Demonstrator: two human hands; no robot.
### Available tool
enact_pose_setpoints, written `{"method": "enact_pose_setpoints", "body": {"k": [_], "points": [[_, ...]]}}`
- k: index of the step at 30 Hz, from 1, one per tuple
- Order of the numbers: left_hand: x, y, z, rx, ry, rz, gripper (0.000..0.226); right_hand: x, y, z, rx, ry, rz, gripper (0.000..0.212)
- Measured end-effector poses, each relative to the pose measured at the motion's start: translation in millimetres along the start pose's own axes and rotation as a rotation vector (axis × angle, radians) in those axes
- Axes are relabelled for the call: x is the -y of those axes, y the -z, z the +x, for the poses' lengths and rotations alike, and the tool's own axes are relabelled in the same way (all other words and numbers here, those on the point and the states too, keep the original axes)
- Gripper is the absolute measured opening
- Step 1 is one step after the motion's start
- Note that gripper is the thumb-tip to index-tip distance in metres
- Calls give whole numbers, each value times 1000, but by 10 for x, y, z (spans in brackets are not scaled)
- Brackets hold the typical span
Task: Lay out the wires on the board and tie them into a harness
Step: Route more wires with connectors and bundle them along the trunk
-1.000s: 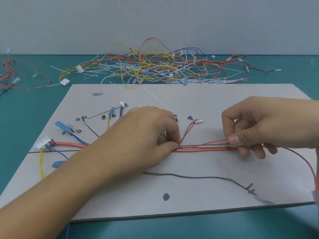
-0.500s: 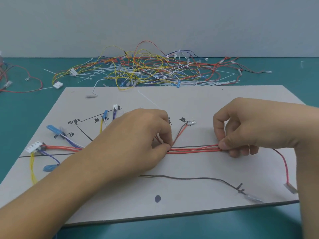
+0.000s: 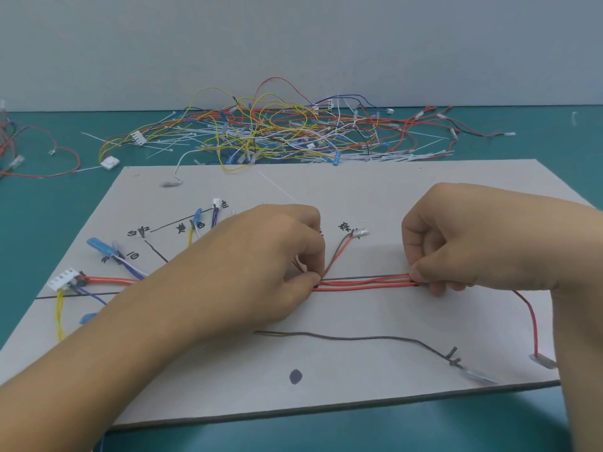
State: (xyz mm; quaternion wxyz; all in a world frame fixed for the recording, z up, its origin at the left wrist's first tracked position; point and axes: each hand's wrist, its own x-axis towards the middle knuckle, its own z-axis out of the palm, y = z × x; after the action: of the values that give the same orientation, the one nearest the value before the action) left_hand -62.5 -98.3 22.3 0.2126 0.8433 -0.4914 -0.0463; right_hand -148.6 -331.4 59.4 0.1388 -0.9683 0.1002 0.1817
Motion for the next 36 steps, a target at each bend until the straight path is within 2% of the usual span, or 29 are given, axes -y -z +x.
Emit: {"method": "enact_pose_setpoints", "body": {"k": [7,18,25,36], "points": [[122,87,-89,27,-47,-23,12,147,-45,-10,-22,81,-7,10],[424,305,-222,85,-14,9,10,427,-241,79,-206,177,33,13],[666,449,-289,93,32,17,14,636,-374,148,-319,247,-54,18],[791,451,-309,115,76,7,25,510,-290,167,-199,206,155,18]]}}
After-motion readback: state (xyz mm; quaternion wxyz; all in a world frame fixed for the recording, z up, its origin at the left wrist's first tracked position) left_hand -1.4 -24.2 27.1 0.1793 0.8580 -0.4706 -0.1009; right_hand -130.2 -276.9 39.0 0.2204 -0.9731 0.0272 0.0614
